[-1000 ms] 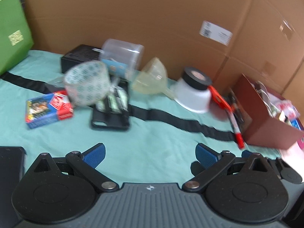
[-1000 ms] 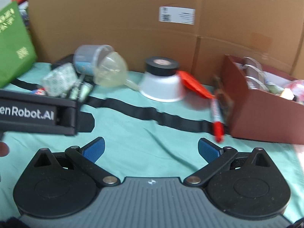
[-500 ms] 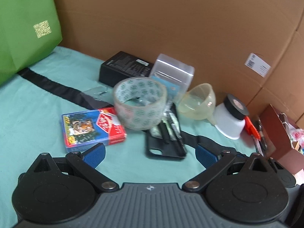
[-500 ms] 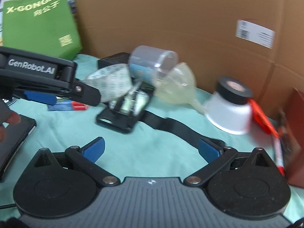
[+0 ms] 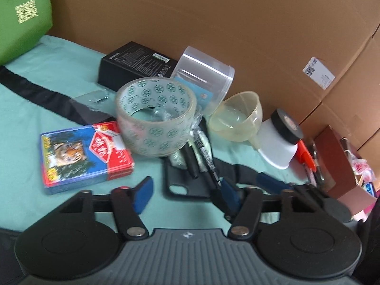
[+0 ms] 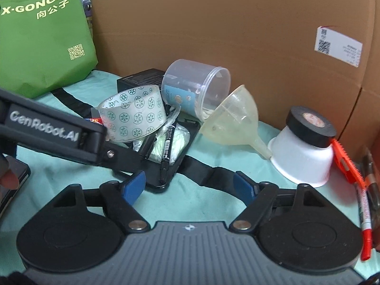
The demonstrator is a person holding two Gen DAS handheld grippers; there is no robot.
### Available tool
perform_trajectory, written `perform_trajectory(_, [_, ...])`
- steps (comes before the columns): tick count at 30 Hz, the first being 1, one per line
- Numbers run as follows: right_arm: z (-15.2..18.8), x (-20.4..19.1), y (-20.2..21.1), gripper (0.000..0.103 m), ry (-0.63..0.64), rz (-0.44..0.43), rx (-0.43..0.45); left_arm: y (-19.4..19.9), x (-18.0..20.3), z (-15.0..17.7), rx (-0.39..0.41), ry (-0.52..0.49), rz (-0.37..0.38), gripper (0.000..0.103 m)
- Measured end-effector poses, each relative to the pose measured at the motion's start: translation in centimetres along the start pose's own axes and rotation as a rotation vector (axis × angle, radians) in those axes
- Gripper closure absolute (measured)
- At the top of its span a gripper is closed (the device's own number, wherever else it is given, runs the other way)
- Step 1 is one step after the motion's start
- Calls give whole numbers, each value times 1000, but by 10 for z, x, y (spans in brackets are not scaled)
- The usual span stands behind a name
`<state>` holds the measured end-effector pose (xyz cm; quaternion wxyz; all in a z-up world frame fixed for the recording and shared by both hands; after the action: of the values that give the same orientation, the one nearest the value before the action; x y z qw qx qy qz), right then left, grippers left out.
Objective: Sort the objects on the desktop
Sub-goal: 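Move the right tool toward the black markers beside the phone case, then close the right gripper on the two black markers and lift them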
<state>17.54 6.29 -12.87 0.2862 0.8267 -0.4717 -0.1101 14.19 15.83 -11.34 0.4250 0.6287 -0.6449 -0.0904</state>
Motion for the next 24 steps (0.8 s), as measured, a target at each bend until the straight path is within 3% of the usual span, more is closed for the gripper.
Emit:
perform_trajectory(2, [-1,-3,-3,44,3,-8,4,-4,2,-2,-3,-2,-3,64])
perform_trajectory(8, [-4,-12,-10,71,26,-41,6,-17,6,-6,-21,-13,4,88])
perform_trajectory(12, [-4,-16,-12,79,51,-34,4,-22,7,-7,-22,-9,-5,88])
perform_trajectory(16, [-4,-16,-13,97,43,-38,-4,-30,6,-8,-20,9,-13,88])
perform_trajectory(24, [-6,-13,-4,98,31,-46,-2,-26,16,-6,-14,-28,-15,88])
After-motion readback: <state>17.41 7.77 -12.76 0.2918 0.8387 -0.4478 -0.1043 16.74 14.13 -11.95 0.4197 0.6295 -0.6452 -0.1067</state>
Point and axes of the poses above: each gripper's, at about its wrist camera, not at the fingertips, and y roughly against the way its jaws point, x to its right, z to its underside, the point moved 9 cm from there along -y, roughly the way its jaws point, and after that the axes turned 2 degrees about y, right-handed, at the moved point
